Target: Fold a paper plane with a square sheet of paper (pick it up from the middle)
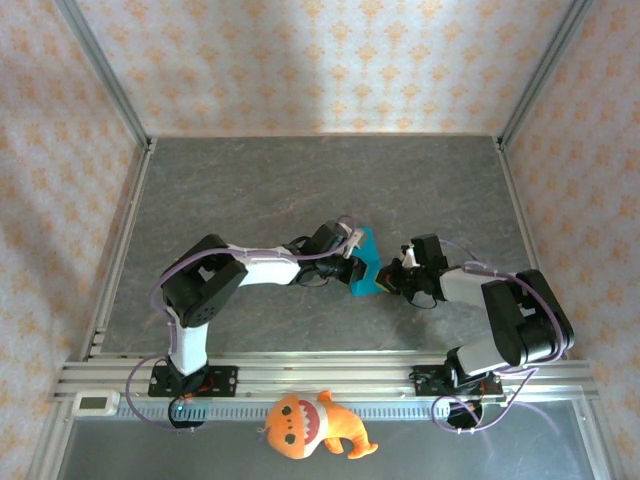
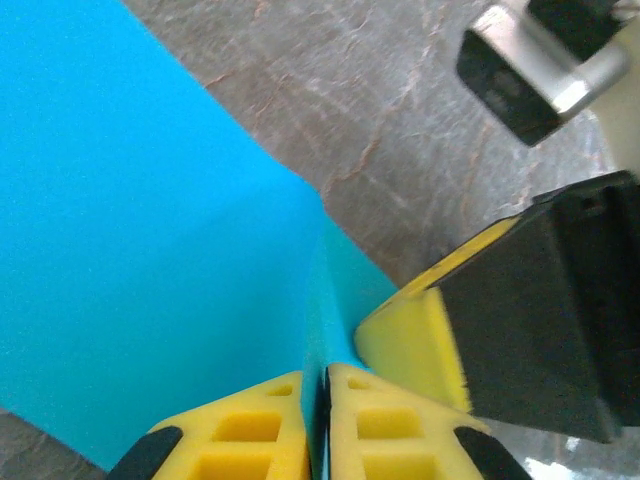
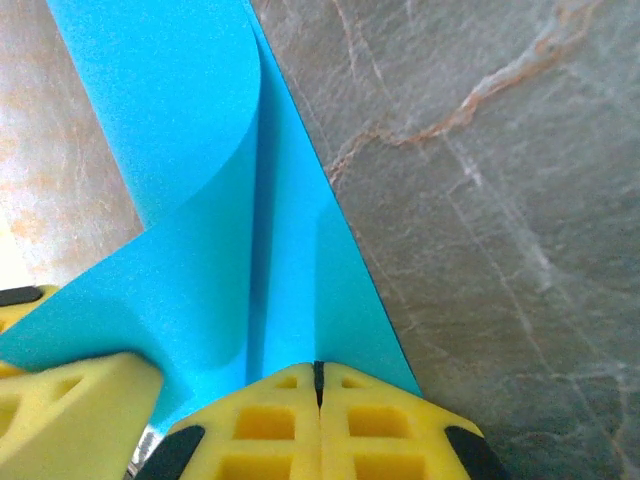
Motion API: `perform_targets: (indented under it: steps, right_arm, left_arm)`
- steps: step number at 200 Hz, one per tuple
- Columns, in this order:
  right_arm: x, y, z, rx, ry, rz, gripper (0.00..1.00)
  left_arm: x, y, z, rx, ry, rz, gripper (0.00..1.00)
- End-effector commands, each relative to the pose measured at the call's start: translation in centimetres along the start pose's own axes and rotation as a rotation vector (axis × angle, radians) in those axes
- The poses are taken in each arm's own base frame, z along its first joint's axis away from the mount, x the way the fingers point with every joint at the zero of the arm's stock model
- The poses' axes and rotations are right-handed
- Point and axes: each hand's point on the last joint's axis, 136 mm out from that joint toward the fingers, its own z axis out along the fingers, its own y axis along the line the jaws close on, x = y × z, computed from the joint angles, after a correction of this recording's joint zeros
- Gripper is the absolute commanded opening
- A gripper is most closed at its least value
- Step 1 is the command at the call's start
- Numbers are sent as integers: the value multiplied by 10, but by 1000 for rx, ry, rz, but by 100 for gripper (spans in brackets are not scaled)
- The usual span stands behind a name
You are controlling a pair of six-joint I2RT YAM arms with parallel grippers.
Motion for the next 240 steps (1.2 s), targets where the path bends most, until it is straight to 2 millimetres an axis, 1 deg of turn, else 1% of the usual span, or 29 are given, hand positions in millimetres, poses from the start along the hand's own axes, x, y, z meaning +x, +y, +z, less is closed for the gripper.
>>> perform_targets:
  steps: [1, 19, 62, 99, 135, 185, 240]
  right_arm:
    - [5, -32, 2, 139, -5, 35, 0]
    - [4, -32, 2, 140, -4, 34, 0]
    - [4, -32, 1, 142, -6, 34, 0]
    - [3, -32, 2, 145, -7, 36, 0]
    - [4, -33, 3, 147, -4, 38, 0]
    - [3, -33, 3, 150, -5, 37, 0]
    - [4, -34, 3, 151, -1, 37, 0]
  left_arm:
    - [2, 14, 4, -36, 24, 17, 13]
    - [4, 19, 6, -46, 34, 22, 12]
    - [3, 25, 6, -69, 28, 28, 13]
    - [1, 25, 5, -70, 28, 41, 13]
    - [2, 31, 5, -100, 32, 49, 12]
    - [5, 35, 4, -121, 35, 52, 12]
    - [1, 36, 5, -126, 18, 51, 12]
